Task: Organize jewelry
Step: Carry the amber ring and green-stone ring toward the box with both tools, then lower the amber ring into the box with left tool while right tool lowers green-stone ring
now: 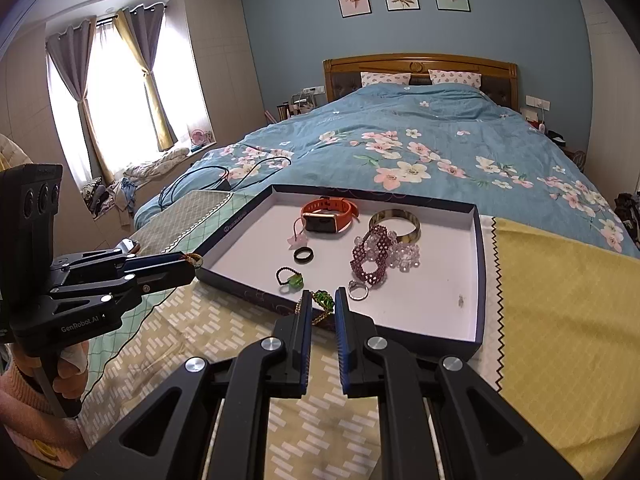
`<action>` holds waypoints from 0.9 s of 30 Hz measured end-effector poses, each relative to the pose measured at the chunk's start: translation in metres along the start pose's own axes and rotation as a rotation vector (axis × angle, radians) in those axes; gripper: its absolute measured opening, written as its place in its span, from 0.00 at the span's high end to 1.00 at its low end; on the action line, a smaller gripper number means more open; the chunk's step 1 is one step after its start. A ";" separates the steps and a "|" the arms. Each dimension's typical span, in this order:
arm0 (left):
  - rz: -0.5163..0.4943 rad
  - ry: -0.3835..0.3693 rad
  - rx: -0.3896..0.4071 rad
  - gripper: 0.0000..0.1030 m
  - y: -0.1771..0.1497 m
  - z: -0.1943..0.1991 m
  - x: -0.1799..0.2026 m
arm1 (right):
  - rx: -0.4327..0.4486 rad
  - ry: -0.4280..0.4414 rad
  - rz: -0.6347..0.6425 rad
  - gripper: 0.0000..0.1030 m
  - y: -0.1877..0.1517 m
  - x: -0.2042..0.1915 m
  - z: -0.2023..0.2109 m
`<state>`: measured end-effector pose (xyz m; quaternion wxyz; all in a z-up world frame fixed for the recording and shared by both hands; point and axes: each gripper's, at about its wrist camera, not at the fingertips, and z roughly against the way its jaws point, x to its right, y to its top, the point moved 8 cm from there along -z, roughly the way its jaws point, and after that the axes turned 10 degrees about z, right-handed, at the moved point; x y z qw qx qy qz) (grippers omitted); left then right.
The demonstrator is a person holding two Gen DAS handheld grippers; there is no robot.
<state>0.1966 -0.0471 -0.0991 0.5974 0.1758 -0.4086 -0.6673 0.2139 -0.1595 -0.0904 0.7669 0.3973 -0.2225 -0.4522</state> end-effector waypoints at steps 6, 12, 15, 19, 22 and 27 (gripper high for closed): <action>-0.001 -0.001 0.013 0.82 0.008 -0.001 0.000 | 0.002 -0.008 0.005 0.91 0.004 0.002 -0.003; -0.001 -0.001 0.015 0.82 0.010 -0.001 0.000 | -0.004 -0.013 0.010 0.91 0.005 0.005 -0.007; -0.003 -0.001 0.017 0.82 0.012 -0.002 0.000 | -0.002 -0.016 0.012 0.91 0.006 0.006 -0.008; -0.005 -0.001 0.022 0.82 0.016 -0.003 0.000 | 0.001 -0.018 0.015 0.91 0.008 0.008 -0.009; -0.005 0.000 0.022 0.82 0.018 -0.004 0.000 | 0.001 -0.019 0.016 0.91 0.008 0.008 -0.009; -0.006 0.001 0.021 0.82 0.018 -0.005 0.000 | 0.001 -0.020 0.018 0.91 0.010 0.010 -0.010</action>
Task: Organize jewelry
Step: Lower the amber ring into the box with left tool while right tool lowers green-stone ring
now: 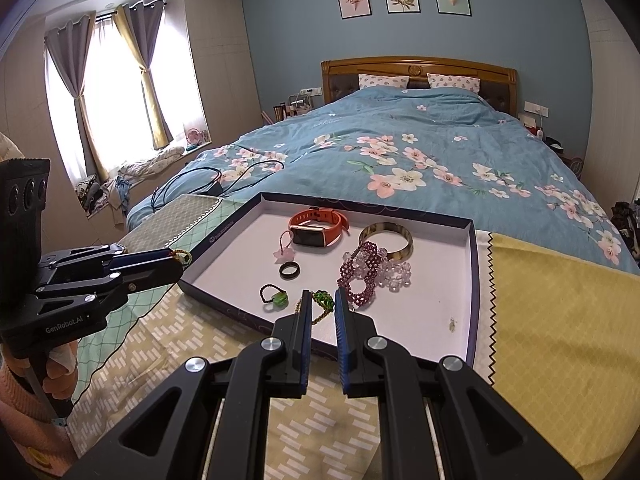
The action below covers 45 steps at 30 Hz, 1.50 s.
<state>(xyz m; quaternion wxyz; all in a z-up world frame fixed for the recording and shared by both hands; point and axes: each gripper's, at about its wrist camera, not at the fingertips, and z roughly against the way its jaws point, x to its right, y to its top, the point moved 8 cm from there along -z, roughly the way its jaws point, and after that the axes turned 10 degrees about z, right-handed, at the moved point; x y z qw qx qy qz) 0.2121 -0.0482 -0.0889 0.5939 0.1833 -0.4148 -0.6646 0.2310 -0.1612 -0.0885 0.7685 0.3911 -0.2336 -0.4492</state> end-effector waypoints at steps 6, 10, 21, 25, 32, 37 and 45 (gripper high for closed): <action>-0.004 -0.002 -0.001 0.82 0.002 -0.005 0.001 | -0.001 0.001 0.001 0.91 0.002 0.003 -0.002; -0.006 -0.001 0.000 0.82 0.002 -0.006 0.001 | -0.001 0.000 0.000 0.91 0.002 0.002 -0.002; -0.010 0.002 0.004 0.82 0.006 -0.008 0.001 | -0.002 -0.003 0.003 0.91 0.006 0.005 -0.005; -0.010 0.003 0.004 0.82 0.008 -0.010 0.000 | -0.003 -0.002 0.000 0.91 0.005 0.004 -0.005; -0.013 0.003 0.005 0.82 0.010 -0.011 0.000 | -0.003 -0.002 0.002 0.91 0.005 0.004 -0.004; -0.016 0.004 0.007 0.82 0.010 -0.011 0.001 | -0.004 -0.004 0.001 0.91 0.007 0.006 -0.007; -0.017 0.005 0.005 0.82 0.011 -0.013 0.002 | -0.010 -0.001 -0.005 0.91 0.007 0.012 -0.014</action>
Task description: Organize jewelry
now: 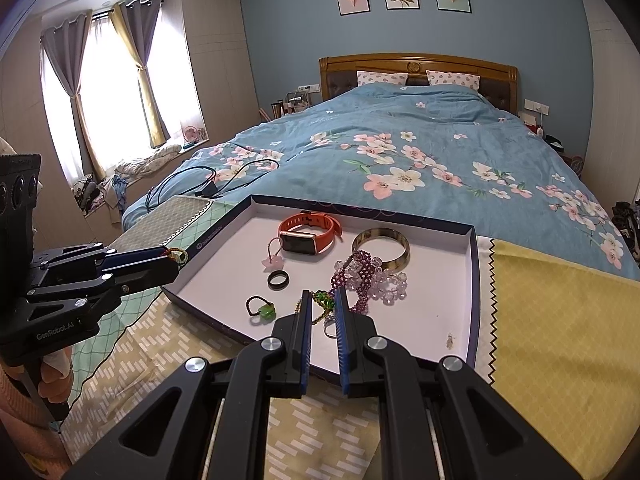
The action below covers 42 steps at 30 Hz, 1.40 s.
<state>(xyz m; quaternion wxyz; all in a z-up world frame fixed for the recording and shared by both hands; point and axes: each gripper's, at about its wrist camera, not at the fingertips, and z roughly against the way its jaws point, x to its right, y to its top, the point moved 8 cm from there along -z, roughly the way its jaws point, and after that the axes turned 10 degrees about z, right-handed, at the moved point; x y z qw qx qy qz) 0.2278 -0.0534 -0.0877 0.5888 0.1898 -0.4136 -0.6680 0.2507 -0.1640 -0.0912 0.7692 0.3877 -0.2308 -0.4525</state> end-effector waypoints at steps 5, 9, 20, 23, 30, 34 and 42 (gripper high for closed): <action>-0.001 0.002 0.001 0.82 0.001 -0.001 0.000 | -0.001 0.001 -0.002 0.91 -0.002 0.001 -0.001; -0.002 0.004 0.000 0.82 0.001 -0.003 0.000 | -0.002 0.001 0.000 0.91 -0.002 0.001 -0.001; -0.004 0.010 -0.003 0.82 0.006 -0.011 -0.001 | -0.008 -0.004 0.006 0.91 -0.002 0.004 -0.005; -0.004 0.011 -0.003 0.82 0.006 -0.011 -0.001 | -0.012 -0.005 0.008 0.91 -0.001 0.006 -0.007; -0.005 0.016 -0.002 0.82 0.010 -0.015 -0.003 | -0.019 -0.008 0.016 0.91 0.001 0.008 -0.010; -0.005 0.018 -0.002 0.82 0.011 -0.017 -0.003 | -0.020 -0.008 0.015 0.91 0.001 0.008 -0.010; -0.009 0.027 -0.001 0.82 0.017 -0.024 -0.007 | -0.038 -0.004 0.008 0.91 0.000 0.013 -0.020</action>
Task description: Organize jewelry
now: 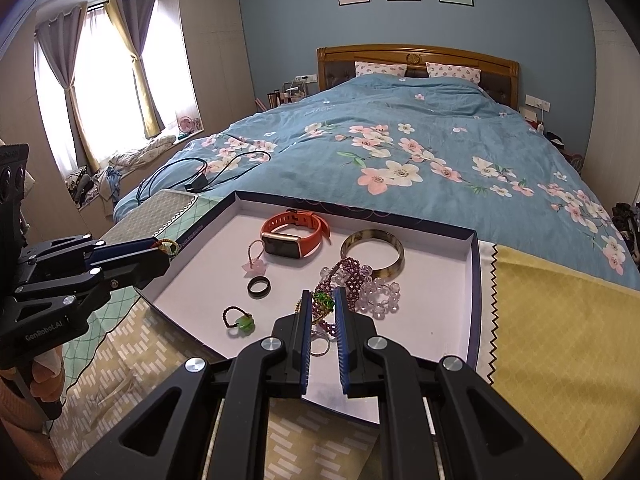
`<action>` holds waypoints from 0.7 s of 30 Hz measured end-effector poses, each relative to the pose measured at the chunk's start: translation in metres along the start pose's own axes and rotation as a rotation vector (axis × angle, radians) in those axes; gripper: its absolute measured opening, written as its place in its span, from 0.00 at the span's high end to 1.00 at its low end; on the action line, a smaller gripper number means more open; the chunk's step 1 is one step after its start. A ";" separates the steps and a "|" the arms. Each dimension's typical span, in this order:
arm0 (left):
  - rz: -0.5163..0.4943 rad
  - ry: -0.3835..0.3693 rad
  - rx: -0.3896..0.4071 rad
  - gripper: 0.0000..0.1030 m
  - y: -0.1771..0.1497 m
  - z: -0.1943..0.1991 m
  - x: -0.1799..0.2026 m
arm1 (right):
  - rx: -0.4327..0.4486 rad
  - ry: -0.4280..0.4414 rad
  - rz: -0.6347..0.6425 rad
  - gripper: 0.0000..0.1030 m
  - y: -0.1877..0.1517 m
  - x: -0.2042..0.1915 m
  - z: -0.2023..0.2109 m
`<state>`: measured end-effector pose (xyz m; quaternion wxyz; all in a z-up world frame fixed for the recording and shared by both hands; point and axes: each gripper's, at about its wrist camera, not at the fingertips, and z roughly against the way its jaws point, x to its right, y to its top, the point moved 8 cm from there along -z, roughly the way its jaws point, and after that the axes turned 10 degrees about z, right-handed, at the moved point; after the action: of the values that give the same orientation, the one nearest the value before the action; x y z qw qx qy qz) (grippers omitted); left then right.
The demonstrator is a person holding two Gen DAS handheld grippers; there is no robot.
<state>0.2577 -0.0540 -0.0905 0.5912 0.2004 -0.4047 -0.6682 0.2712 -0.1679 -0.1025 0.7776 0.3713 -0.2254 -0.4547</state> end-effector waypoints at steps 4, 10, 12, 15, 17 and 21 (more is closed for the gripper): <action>0.000 0.006 -0.001 0.82 0.000 -0.002 0.000 | -0.008 -0.001 -0.003 0.91 -0.002 0.003 -0.002; 0.001 0.012 -0.005 0.82 0.002 -0.007 0.000 | -0.018 -0.003 -0.003 0.91 -0.002 0.004 -0.005; 0.002 0.015 -0.007 0.82 0.002 -0.009 -0.001 | -0.022 -0.003 -0.003 0.91 -0.001 0.005 -0.007; 0.002 0.019 -0.009 0.82 0.002 -0.012 0.000 | -0.028 -0.004 -0.001 0.91 0.000 0.005 -0.009; 0.003 0.020 -0.010 0.82 0.003 -0.014 -0.001 | -0.028 -0.005 -0.001 0.91 0.000 0.005 -0.010; 0.006 0.021 -0.014 0.82 0.003 -0.017 -0.003 | -0.029 -0.004 -0.001 0.91 -0.001 0.005 -0.010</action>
<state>0.2727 -0.0563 -0.0991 0.5987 0.2022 -0.3943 -0.6672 0.2800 -0.1692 -0.1090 0.7820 0.3593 -0.2204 -0.4592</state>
